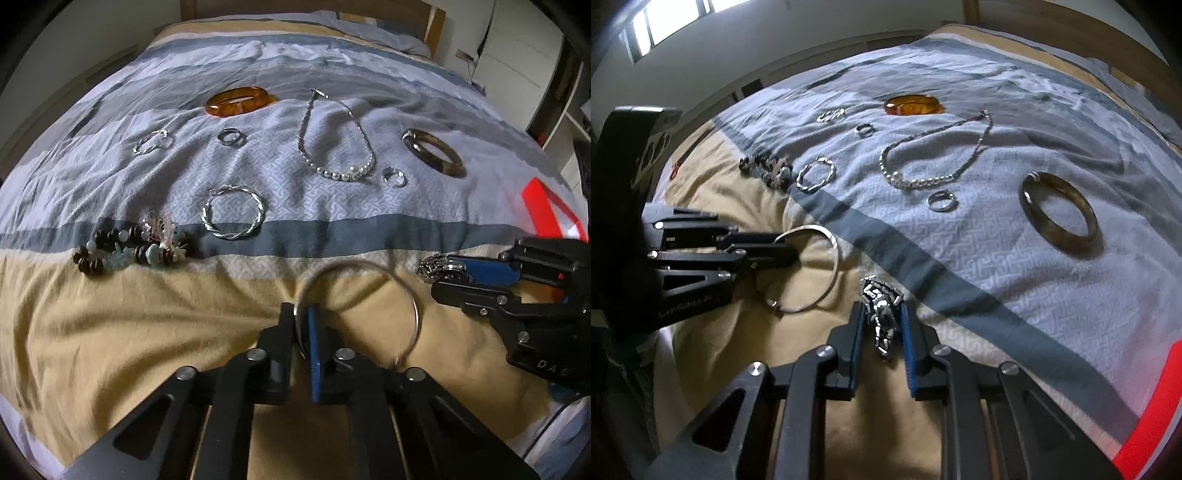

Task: Organize jewelry
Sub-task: 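Grasp the silver bangle with the left tool while the right tool grasps the silver watch, then carry both items into the red box and open both tools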

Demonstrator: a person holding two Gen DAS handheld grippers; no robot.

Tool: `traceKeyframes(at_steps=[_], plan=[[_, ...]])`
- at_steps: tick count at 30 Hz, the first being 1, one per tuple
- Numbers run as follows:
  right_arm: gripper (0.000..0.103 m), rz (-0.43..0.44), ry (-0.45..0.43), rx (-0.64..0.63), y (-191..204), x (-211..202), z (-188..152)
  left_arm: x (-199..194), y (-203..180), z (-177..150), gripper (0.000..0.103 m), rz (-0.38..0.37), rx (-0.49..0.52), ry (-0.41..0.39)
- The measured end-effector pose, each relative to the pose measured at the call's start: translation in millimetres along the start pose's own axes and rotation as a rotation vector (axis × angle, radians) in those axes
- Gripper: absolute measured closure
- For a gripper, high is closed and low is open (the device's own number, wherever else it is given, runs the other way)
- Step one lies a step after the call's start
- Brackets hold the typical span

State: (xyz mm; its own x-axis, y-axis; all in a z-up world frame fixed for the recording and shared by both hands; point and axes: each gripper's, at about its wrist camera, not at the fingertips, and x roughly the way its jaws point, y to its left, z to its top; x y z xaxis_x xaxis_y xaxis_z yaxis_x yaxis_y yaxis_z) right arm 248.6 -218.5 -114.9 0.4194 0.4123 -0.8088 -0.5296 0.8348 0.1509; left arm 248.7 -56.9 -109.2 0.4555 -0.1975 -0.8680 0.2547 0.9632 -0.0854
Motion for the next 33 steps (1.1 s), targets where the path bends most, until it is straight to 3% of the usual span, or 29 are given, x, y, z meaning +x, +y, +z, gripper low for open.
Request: traceKeyframes(at_steps=[6,22,33], plan=[[0.087,-0.01,-0.048,0.062,13,-23,-10,-22,2,-6,0.099,0.003,-0.034,-0.027],[0.087,-0.044,-0.181,0.158,78,-108,-41,-112,-4,-32,0.1,0.071,-0.001,-0.118],[0.087,-0.138,-0.301,0.215,81,-188,-76,-161,-59,-38,0.1,0.009,0.076,-0.172]])
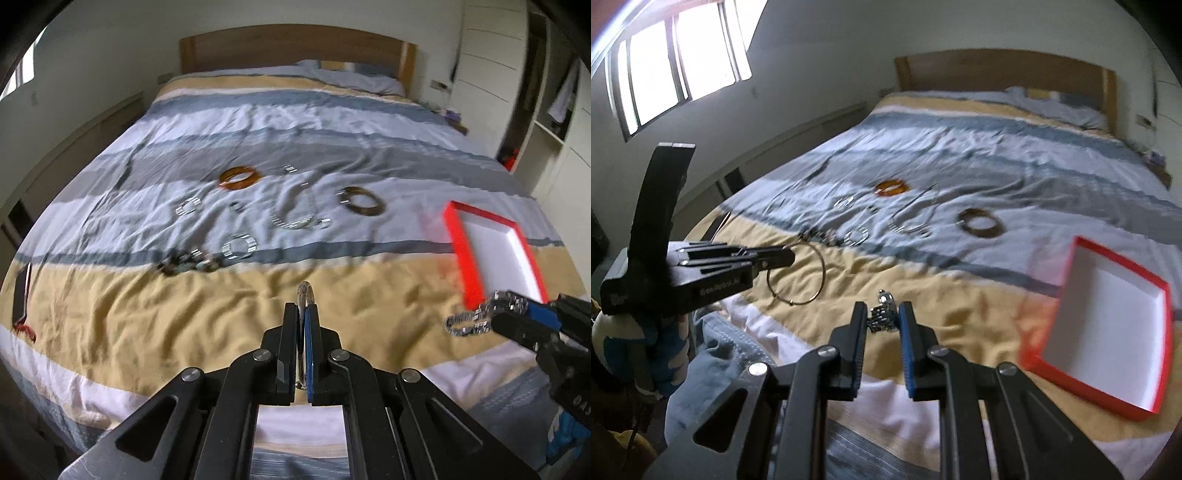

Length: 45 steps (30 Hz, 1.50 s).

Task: Organize jewelry
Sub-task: 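Carry both items into the red box and open both tools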

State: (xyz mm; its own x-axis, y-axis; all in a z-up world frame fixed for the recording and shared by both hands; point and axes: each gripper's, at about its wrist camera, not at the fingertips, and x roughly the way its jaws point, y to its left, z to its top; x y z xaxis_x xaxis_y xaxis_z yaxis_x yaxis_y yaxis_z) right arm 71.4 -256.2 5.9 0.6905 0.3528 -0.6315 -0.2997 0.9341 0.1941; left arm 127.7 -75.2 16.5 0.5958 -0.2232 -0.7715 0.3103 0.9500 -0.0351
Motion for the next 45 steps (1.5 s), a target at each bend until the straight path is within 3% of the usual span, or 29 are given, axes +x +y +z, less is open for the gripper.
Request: traceKeyframes(at_steps=[7,12,16,20,22,25,31,41,45], plan=[[0.087,-0.136,-0.079,0.067,-61,-59,-4,-4,-72,25,0.1,-0.126,0.074,-0.011],[0.087,-0.228,-0.089,0.136,-118,-83,-13,8,-138,50,0.1,-0.228,0.142,-0.015],[0.087,-0.271,-0.064,0.183,-163,-85,-22,31,-189,66,0.1,-0.321,0.172,0.0],[0.087,-0.286,-0.028,0.225,-200,-74,-34,71,-230,71,0.1,-0.377,0.175,0.066],[0.087,-0.29,-0.002,0.255,-221,-62,-43,98,-242,66,0.1,-0.362,0.19,0.114],[0.087,-0.306,0.037,0.282,-243,-44,-54,139,-250,54,0.1,-0.282,0.236,0.184],[0.087,-0.311,0.096,0.309,-279,-16,-64,173,-241,37,0.099,-0.229,0.245,0.242],[0.086,-0.329,0.131,0.267,-288,-4,-62,177,-243,32,0.096,-0.215,0.255,0.247],[0.081,-0.345,0.134,0.267,-284,-6,-60,175,-247,33,0.083,-0.233,0.255,0.255]])
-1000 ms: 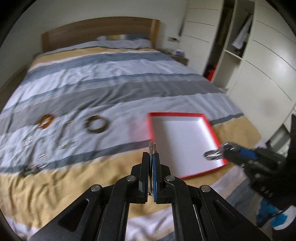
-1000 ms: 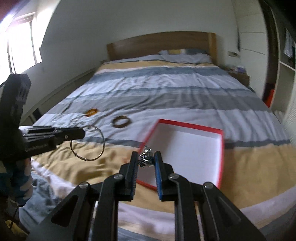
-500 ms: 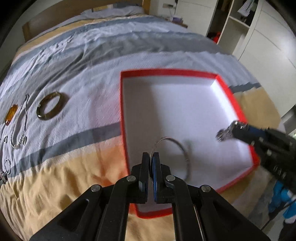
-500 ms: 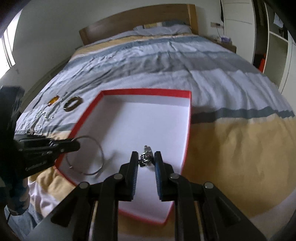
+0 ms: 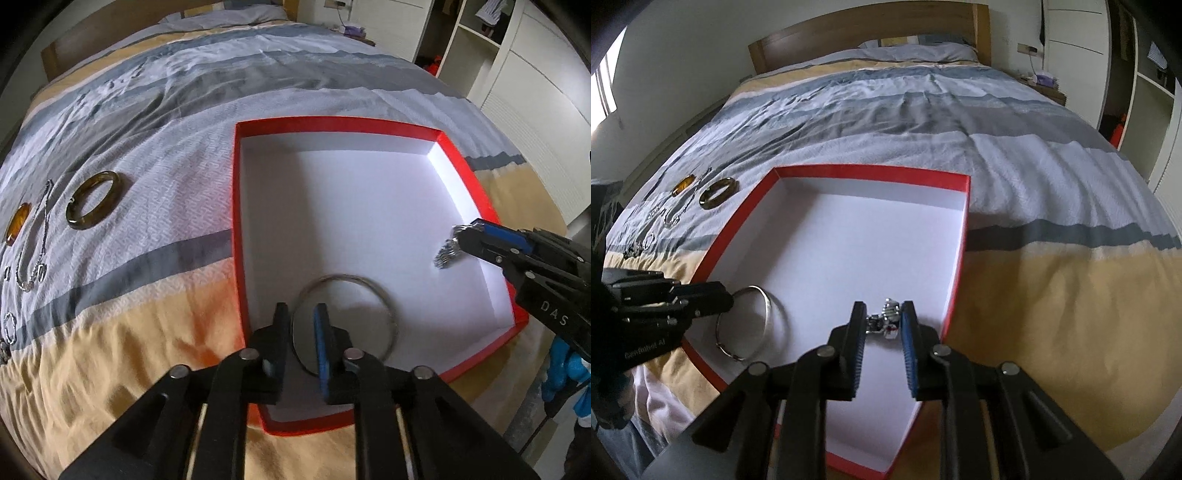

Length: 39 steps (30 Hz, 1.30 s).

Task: Organize jewelry
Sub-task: 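Carry both items into the red box and open both tools, then withdraw both tools from the box back toward the jewelry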

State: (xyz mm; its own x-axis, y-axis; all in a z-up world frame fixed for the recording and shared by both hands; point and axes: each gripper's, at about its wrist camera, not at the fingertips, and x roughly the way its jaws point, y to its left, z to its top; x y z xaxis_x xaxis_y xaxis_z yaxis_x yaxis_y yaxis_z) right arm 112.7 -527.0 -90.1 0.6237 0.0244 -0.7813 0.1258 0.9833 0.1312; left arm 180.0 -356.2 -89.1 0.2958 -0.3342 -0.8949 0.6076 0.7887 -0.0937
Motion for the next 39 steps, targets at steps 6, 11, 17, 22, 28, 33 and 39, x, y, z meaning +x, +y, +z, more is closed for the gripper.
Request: traceKeyframes(at_steps=[6,11,17,22,28,33,39], plan=[[0.068,-0.029,-0.036,0.02,0,-28,1,-28,-11,-4,0.058,-0.002,0.013,-0.061],[0.068,-0.05,-0.076,0.051,3,-64,-3,-65,-10,-13,0.058,-0.013,-0.006,-0.135],[0.068,-0.049,-0.128,0.06,30,-106,-11,-110,1,-41,0.055,0.026,-0.002,-0.183],[0.068,-0.028,-0.156,0.051,69,-134,-19,-146,20,-73,0.043,0.106,-0.026,-0.218],[0.068,0.012,-0.181,0.027,124,-160,-32,-187,45,-117,0.035,0.174,-0.07,-0.265],[0.068,0.033,-0.197,0.036,160,-174,-44,-217,70,-153,0.032,0.216,-0.144,-0.303],[0.068,0.005,-0.206,0.063,193,-182,-63,-245,97,-195,0.027,0.278,-0.224,-0.345]])
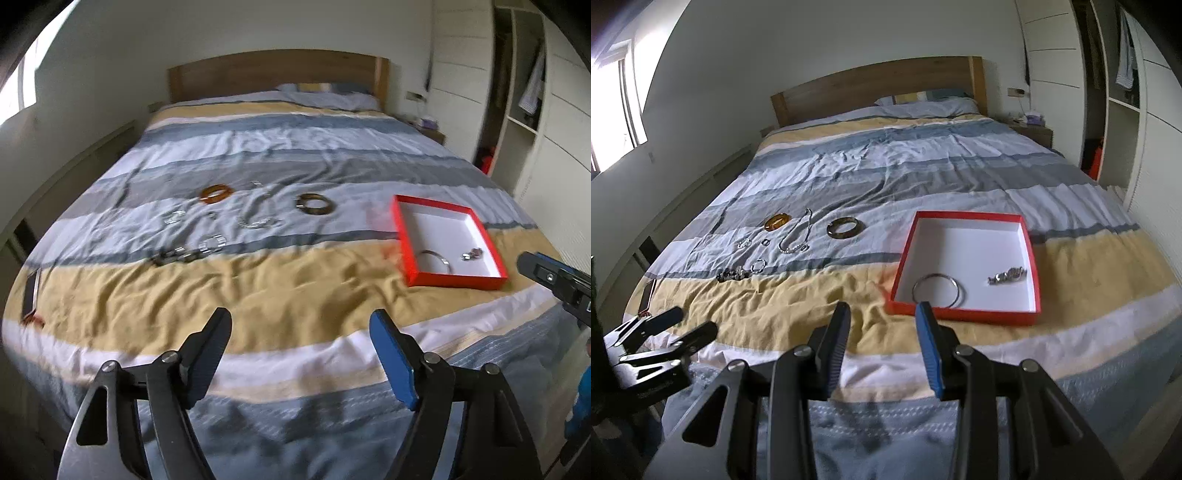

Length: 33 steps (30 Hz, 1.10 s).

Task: Organize jewelry
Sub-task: 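Withdraw both tools from the box back toward the jewelry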

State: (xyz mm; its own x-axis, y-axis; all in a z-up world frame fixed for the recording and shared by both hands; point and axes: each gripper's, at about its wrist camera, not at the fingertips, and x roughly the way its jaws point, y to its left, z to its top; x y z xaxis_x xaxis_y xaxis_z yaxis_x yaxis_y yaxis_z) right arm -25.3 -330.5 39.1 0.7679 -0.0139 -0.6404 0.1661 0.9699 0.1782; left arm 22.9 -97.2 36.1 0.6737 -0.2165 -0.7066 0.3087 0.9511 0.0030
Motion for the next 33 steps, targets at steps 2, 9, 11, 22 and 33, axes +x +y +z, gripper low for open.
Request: traceKeyframes(at_steps=[2,9,11,22,33], plan=[[0.068,-0.001,-0.005,-0.003,8,-4,-5,-7,12,-8,0.027,0.03,-0.026,-0.007],[0.068,0.015,-0.027,-0.046,36,-22,-21,-31,45,-32,0.026,0.128,-0.094,-0.052],[0.068,0.025,-0.033,-0.057,43,-26,-23,-39,53,-37,0.025,0.151,-0.109,-0.069],[0.067,0.098,-0.05,-0.117,71,-39,-28,-58,99,-56,0.021,0.198,-0.212,-0.085],[0.067,0.121,-0.022,-0.121,74,-13,-23,-36,123,-57,0.021,0.238,-0.212,-0.057]])
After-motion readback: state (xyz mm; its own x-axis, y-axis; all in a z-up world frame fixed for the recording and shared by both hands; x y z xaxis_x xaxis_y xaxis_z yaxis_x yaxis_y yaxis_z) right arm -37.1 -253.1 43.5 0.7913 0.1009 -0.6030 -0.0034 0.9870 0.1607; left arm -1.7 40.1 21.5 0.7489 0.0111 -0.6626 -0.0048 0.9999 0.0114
